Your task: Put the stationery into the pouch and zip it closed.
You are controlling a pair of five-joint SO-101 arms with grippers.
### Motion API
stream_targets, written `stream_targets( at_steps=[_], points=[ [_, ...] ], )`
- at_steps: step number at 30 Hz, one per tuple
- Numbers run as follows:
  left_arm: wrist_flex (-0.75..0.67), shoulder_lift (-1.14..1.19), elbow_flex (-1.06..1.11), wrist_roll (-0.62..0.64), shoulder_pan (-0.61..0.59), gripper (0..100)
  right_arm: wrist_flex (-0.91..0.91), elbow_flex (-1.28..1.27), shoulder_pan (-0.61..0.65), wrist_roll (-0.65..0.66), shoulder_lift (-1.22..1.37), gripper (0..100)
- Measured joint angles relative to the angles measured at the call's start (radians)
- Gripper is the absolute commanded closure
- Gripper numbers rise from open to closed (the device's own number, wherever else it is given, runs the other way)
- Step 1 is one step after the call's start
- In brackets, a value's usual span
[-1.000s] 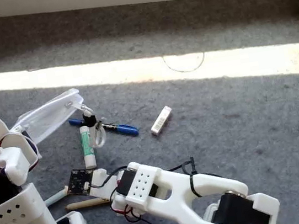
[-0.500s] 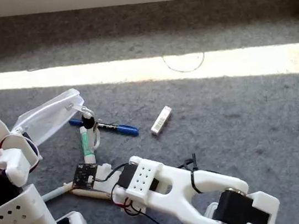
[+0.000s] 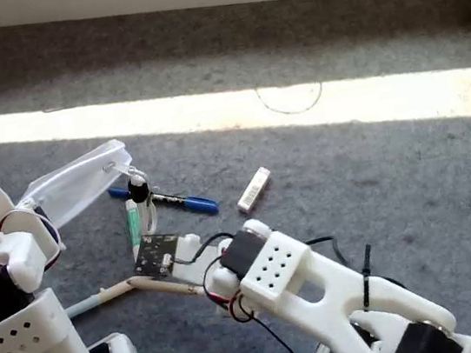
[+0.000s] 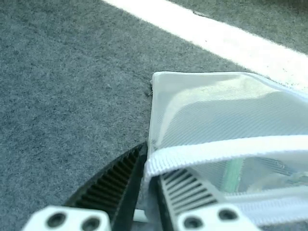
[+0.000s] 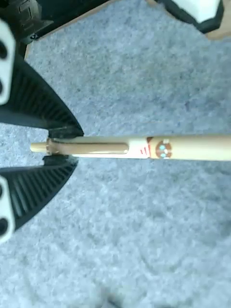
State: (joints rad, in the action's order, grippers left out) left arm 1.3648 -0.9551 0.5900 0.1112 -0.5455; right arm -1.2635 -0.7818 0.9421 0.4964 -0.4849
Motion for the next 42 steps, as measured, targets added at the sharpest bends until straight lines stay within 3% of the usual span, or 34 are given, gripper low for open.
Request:
stream_targets(
  at_steps=[7,23,37,42],
  points=[
    [0.0,0.0,-0.002,0.0,0.0,99,-0.061,0.0,-0.213,0.078,-0.104,99.3],
    [0.0,0.0,-0.002,0.0,0.0,99,-0.077,-0.038,-0.677,0.084,-0.153,99.3],
    [0.0,0.0,-0.002,0.0,0.0,99,0.141,-0.279,-0.697,0.084,-0.153,98.8],
    [0.0,0.0,-0.002,0.0,0.0,99,0.143,-0.279,-0.697,0.084,-0.153,86.0]
  ],
)
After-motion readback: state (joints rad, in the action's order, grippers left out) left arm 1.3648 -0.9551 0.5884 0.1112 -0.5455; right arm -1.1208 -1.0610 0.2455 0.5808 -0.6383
